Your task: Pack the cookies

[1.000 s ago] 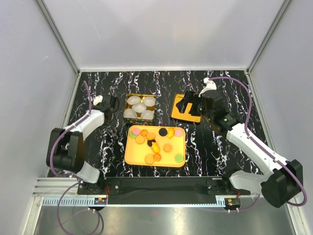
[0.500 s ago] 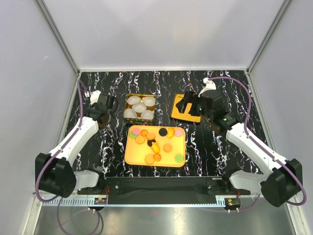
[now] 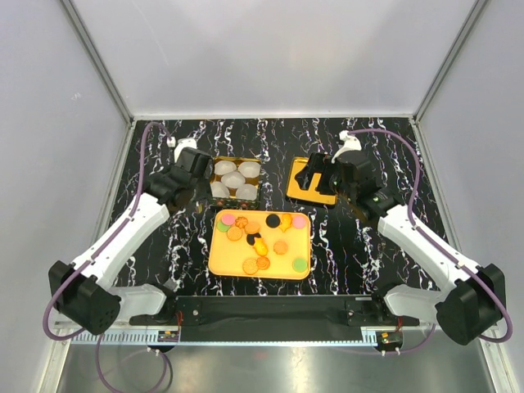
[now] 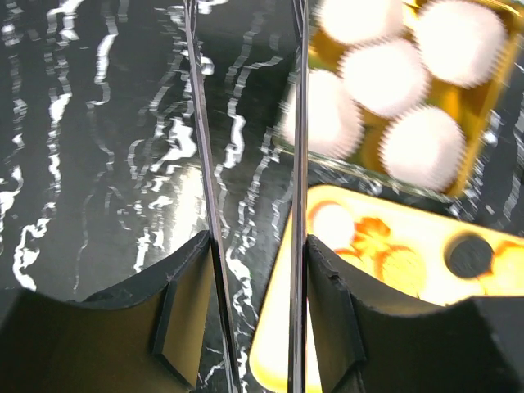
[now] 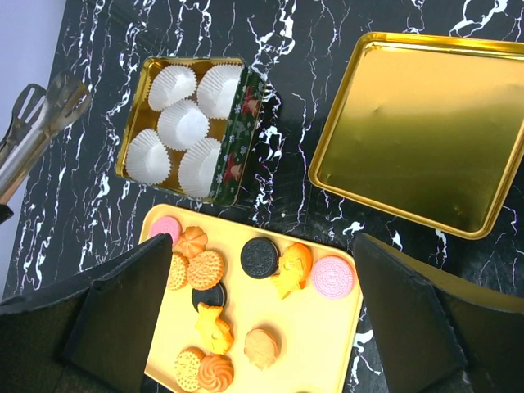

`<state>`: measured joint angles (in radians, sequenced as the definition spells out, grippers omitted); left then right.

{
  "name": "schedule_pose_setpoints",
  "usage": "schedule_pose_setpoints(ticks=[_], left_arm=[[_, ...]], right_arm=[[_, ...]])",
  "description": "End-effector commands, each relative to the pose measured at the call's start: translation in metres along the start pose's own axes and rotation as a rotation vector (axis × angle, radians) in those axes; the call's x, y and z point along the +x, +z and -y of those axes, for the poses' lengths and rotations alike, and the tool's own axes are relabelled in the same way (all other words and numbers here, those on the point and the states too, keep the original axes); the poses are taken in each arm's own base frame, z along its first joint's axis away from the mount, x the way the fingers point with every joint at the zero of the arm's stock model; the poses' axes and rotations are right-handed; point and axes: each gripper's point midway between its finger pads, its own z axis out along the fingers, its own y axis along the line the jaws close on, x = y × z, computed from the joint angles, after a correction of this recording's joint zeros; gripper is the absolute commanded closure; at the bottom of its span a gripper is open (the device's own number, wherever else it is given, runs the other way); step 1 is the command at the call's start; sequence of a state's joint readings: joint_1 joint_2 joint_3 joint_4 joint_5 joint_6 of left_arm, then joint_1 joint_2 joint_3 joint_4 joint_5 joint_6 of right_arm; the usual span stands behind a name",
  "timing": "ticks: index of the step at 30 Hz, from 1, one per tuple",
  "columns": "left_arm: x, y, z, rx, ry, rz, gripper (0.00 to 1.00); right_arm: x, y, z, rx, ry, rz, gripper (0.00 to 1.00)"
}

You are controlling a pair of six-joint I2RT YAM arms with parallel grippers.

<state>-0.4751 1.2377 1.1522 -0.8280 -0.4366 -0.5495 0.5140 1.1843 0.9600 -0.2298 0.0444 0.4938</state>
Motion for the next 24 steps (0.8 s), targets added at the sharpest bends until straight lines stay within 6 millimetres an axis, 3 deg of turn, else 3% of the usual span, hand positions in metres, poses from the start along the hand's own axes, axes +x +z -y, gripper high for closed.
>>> schedule_pose_setpoints(ticks=[1, 11, 17, 24], left_arm=[[-0.009, -0.024, 0.023, 0.118, 0.032, 0.017, 0.5], [0.024, -0.072, 0.063, 0.338, 0.177, -0.044, 0.51], [0.046, -0.102, 0.073, 0.462, 0.253, -0.081, 0.52], [0.084, -0.123, 0.084, 0.563, 0.37, -0.156, 0.53]], right_arm=[[-0.01, 0.002, 0.001, 0.018, -0.018, 0.029, 0.0], [-0.008, 0.006, 0.007, 0.047, -0.031, 0.023, 0.0], [-0.006, 0.011, 0.01, 0.068, -0.039, 0.012, 0.0], [-0.009, 0.012, 0.015, 0.096, -0.049, 0.021, 0.0]])
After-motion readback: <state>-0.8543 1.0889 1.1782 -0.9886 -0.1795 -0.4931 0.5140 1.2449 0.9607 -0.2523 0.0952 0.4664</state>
